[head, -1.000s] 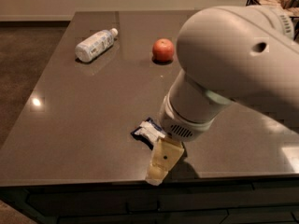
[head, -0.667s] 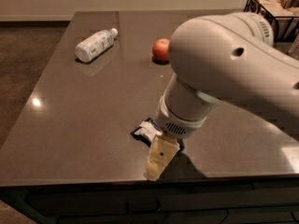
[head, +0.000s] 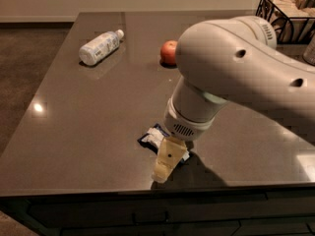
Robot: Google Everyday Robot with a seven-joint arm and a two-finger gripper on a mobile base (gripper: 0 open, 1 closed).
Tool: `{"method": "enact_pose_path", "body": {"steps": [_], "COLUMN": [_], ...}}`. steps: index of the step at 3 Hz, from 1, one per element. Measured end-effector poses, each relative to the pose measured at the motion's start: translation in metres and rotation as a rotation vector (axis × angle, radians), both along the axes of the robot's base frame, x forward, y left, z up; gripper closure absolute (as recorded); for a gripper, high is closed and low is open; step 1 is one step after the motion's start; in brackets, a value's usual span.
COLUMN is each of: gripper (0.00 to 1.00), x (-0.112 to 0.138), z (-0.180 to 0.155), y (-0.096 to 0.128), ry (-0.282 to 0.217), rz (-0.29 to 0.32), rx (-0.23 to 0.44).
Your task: Move rxbar blueberry near apple
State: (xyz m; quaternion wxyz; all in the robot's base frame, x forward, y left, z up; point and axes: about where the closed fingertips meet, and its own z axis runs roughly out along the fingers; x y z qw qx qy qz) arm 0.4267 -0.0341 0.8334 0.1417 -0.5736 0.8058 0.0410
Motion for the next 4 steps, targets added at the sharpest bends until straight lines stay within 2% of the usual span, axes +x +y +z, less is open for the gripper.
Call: {"method": "enact_pose_path", "body": {"steps": [1,3,4], "gripper": [0.15,0.61,0.85], "x": [0.0068,0.0163,0.0163], "z": [-0.0016,-0.0032,0.0007], "y": [-0.0019,-0.0082,-0.0083], "ry": [0.01,0.051,0.051], "rz": [-0.012,-0.028,-0.028], "rx": [-0.01,-0.03,-0.03]}}
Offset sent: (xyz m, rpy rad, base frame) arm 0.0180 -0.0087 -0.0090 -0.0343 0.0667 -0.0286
